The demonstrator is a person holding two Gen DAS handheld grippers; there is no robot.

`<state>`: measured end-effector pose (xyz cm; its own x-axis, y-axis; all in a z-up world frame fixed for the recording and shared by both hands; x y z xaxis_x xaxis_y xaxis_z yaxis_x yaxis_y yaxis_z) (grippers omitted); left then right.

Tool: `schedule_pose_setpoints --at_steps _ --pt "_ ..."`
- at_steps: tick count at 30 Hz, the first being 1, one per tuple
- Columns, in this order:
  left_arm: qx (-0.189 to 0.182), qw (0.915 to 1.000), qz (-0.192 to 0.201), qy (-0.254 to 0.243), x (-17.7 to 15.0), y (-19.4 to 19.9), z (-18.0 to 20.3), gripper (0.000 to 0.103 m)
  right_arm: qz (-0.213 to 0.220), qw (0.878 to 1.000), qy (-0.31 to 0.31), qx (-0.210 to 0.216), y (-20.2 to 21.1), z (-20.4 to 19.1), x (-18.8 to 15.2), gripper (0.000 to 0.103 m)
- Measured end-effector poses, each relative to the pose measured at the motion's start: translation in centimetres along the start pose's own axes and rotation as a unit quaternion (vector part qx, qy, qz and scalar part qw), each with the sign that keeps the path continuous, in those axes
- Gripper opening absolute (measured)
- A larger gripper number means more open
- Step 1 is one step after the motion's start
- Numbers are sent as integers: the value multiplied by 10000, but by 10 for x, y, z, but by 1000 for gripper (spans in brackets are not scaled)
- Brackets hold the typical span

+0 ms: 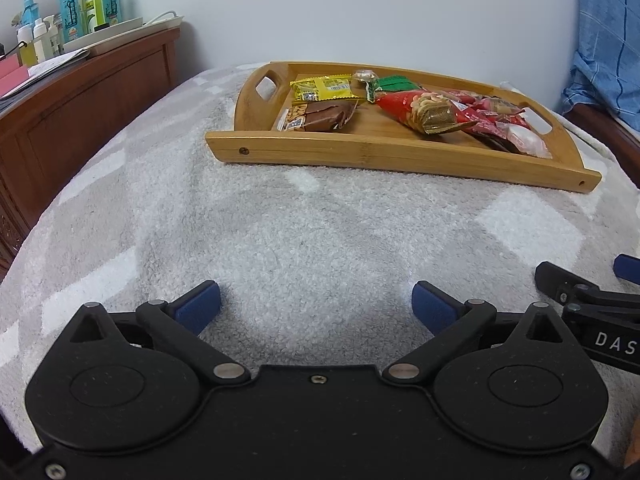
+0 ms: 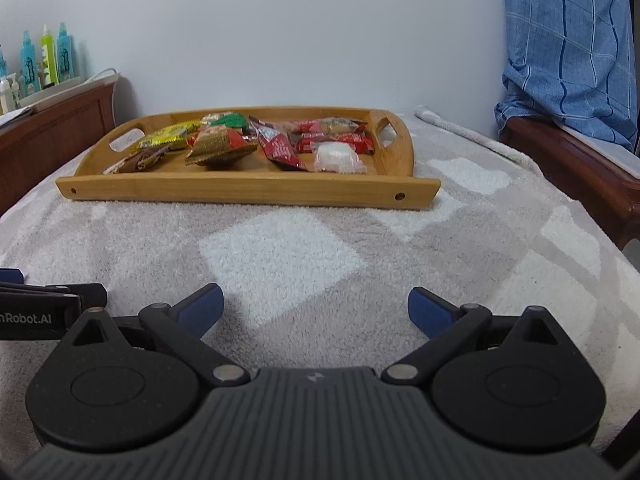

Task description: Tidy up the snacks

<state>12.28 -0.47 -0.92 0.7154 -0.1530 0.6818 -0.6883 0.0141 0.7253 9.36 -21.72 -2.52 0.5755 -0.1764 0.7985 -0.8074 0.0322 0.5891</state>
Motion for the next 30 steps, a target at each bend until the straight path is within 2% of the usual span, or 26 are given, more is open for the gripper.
schedule_pose_setpoints --at_steps 30 --pt "-10 10000 27 14 0 -3 -1 103 -39 10000 89 -8 -4 0 -3 103"
Point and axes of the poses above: each gripper's, at about its wrist camera, not at the fingertips, and y roughly against the way its jaws point, z to its right, x to its top, the point moved 4 cm from there along -y, roughly the way its jaws point, and after that the axes turned 8 degrees about -y, right-handed, at the moved point
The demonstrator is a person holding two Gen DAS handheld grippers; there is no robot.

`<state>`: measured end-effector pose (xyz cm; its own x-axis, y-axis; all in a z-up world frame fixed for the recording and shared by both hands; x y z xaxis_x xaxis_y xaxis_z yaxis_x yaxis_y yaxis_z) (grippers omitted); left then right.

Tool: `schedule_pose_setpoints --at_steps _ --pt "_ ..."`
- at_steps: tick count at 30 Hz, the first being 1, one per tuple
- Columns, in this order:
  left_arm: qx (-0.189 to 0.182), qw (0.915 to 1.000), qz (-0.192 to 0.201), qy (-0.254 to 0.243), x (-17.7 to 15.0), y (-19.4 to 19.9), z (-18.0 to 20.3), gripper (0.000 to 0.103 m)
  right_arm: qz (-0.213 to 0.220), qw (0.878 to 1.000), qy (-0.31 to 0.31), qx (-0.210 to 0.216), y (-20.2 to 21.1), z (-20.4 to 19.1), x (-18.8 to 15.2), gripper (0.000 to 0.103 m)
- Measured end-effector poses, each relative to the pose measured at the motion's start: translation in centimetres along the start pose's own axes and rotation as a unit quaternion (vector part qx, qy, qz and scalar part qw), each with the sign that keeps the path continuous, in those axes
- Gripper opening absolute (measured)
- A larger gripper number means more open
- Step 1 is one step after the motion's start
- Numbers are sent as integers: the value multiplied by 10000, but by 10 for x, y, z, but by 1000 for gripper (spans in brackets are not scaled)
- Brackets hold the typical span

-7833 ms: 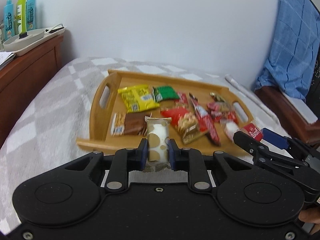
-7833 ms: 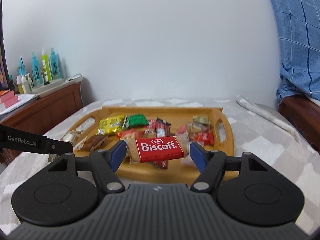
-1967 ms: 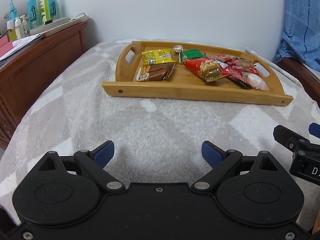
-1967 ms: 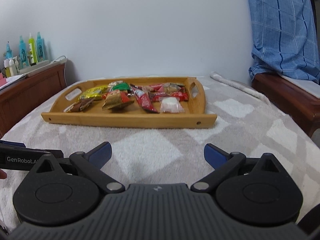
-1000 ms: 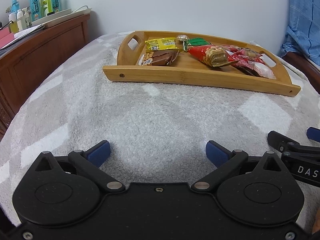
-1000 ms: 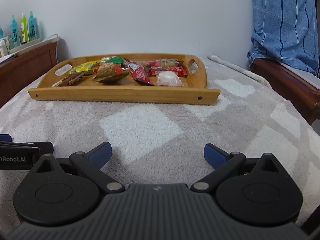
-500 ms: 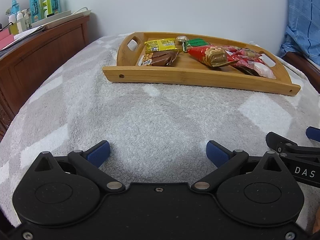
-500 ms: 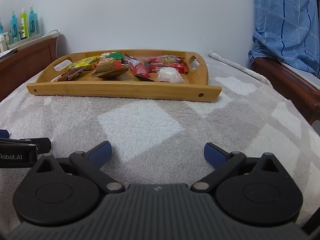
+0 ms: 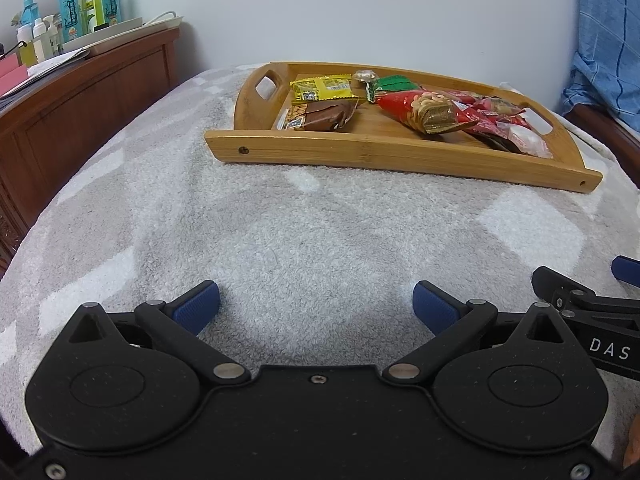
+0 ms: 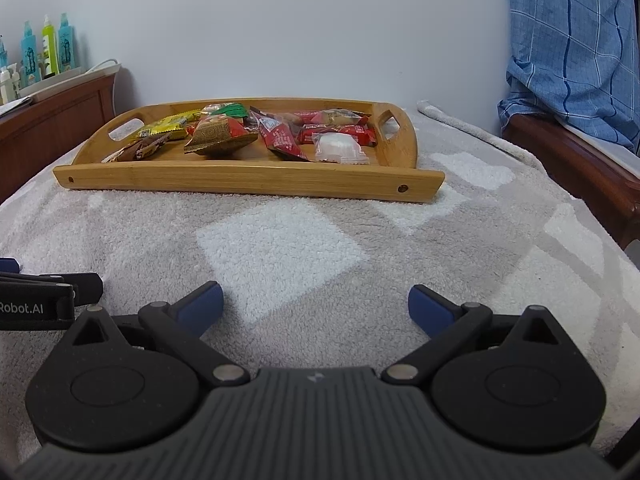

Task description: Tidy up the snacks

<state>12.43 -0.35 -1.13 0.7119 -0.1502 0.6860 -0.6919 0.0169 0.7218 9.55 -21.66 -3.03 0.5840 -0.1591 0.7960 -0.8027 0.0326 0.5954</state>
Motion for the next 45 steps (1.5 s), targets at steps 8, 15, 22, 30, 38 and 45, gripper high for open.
schedule_pose_setpoints --at_steps 8,15,22,30,38,45 --pt "58 10000 24 -30 -1 0 2 103 -9 10000 -8 5 0 0 0 103" --pt "63 10000 15 -14 0 0 2 103 -14 10000 -5 16 0 0 1 103" --pt "52 10000 9 -9 0 0 1 103 -17 10000 -3 17 0 0 1 103" --pt "46 10000 1 -15 0 0 1 103 -16 10000 -2 16 0 0 1 103" --pt "45 10000 6 -26 0 0 1 103 -18 10000 -3 16 0 0 1 103" --pt "43 10000 7 -26 0 0 1 103 -16 10000 -1 15 0 0 1 103"
Point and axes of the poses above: each gripper's, at about its wrist camera, not at the fingertips, and y roughly against the way its jaws point, z to its right, x to its top, the point moved 4 cm from there along -y, roughly the way its jaws point, and after that the axes turned 8 degrees about -y, right-handed, at the moved point
